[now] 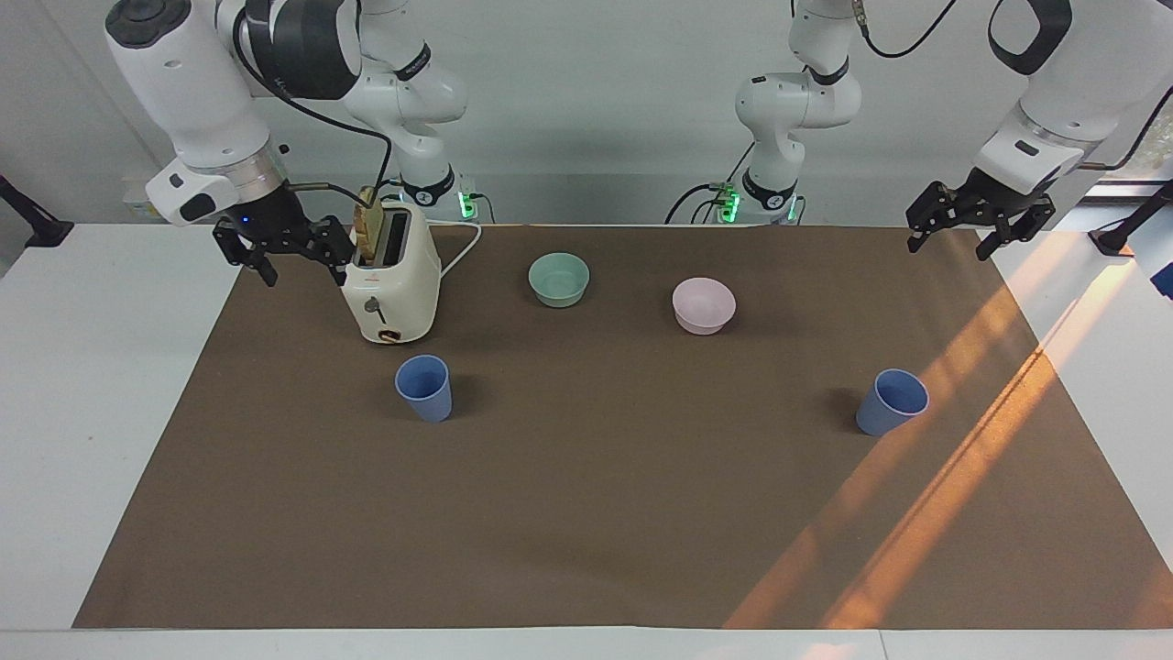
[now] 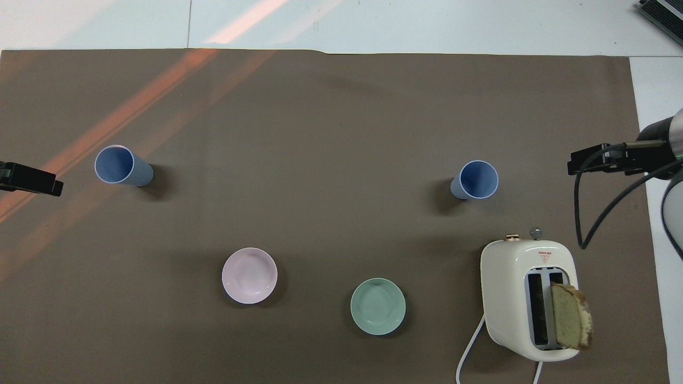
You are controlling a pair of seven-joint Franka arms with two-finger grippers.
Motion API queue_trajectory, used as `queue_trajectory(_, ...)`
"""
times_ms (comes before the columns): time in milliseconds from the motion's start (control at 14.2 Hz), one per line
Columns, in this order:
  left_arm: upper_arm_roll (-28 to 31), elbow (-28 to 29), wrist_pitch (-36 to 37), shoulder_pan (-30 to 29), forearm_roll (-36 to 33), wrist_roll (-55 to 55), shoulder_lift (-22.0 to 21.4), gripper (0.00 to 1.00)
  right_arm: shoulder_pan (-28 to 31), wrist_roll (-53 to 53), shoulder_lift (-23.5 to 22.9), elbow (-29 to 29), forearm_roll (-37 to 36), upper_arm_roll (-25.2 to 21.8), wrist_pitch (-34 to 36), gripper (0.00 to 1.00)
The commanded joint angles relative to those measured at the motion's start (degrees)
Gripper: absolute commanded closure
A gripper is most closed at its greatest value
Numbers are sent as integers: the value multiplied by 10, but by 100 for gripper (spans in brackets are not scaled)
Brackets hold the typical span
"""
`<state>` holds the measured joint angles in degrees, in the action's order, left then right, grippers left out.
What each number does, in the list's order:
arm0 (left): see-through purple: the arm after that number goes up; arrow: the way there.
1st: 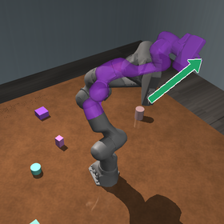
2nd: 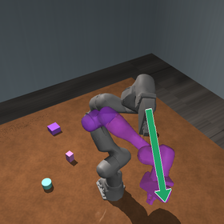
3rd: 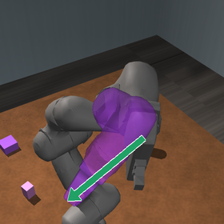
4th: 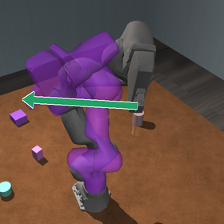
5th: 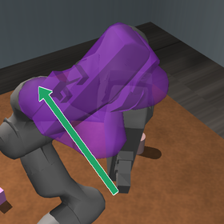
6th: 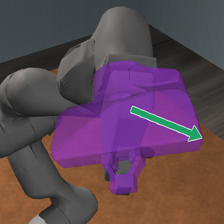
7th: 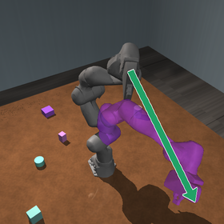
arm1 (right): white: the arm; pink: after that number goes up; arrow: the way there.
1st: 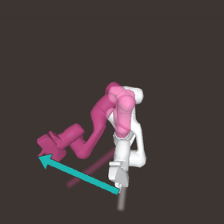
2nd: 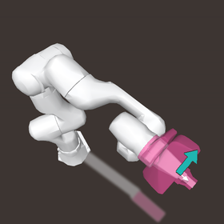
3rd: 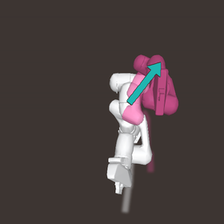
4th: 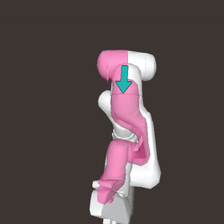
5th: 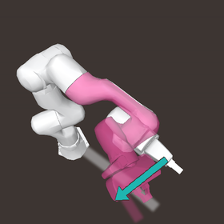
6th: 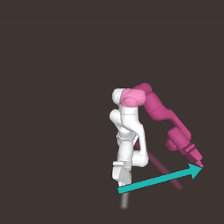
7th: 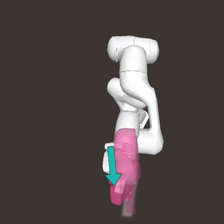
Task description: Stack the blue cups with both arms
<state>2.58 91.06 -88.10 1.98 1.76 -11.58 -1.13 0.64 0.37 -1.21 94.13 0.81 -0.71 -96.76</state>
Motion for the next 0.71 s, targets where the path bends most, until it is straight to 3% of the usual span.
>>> queue_trajectory(0, -5, 6, 5, -3, -4, 3, -9, 0, 5, 10, 6, 0, 5, 3, 5, 0)
queue_trajectory(635, -6, 6, -8, -3, -1, 1, -9, 0, 5, 10, 6, 0, 5, 3, 5, 0)
